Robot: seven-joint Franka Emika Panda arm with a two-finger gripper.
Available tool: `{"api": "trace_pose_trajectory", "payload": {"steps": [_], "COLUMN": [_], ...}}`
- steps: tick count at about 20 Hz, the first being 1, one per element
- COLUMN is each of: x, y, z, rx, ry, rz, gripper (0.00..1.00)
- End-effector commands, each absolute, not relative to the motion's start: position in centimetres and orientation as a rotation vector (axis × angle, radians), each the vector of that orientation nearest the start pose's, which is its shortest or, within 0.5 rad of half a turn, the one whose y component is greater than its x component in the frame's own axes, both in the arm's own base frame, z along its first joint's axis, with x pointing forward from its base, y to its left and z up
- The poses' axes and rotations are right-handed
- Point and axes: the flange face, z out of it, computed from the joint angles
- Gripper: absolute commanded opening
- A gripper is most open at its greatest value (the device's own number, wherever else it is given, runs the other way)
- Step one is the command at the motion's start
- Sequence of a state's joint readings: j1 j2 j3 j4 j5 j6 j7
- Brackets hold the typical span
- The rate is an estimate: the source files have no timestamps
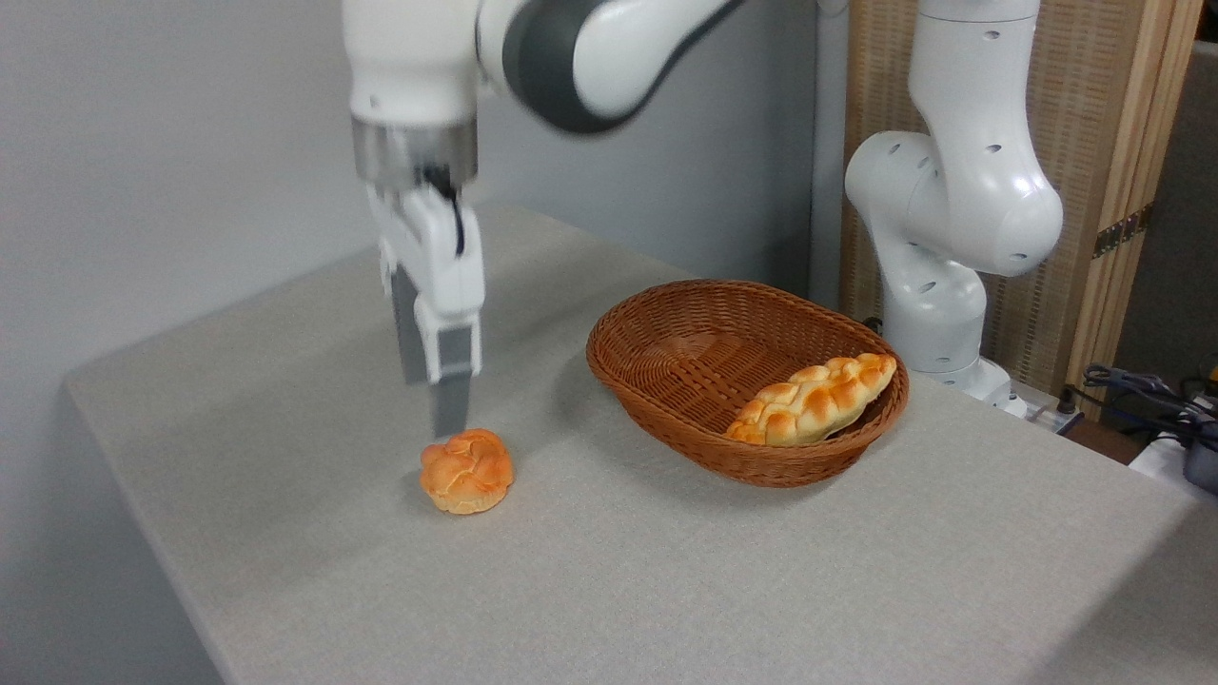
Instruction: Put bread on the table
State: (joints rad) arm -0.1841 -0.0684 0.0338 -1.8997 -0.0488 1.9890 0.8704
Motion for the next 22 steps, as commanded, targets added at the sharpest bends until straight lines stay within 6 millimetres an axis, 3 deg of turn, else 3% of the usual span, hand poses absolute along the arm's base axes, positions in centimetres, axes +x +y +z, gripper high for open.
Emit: {"api": "trace_pose_trajectory", "payload": {"steps": [1, 5, 9, 12, 14, 16, 19, 22], "x": [55.4, 54.5, 54.1, 54.2, 54.3, 54.3, 54.5, 55.0], "y": [-5.6, -5.2, -4.4, -4.8, -3.8, -4.7, -3.9, -3.6], "z": [59.5, 61.4, 62.2, 62.0, 62.0, 61.9, 61.8, 63.0], "rx": [-2.872, -2.964, -2.970, -2.963, -2.972, -2.961, -2.967, -2.968], "ry": [1.371, 1.205, 1.189, 1.202, 1.185, 1.204, 1.193, 1.201], "rz": [-0.104, -0.006, -0.024, -0.018, -0.018, -0.013, -0.009, 0.019], "gripper": [1.00, 1.00, 1.00, 1.00, 1.00, 1.00, 1.00, 1.00]}}
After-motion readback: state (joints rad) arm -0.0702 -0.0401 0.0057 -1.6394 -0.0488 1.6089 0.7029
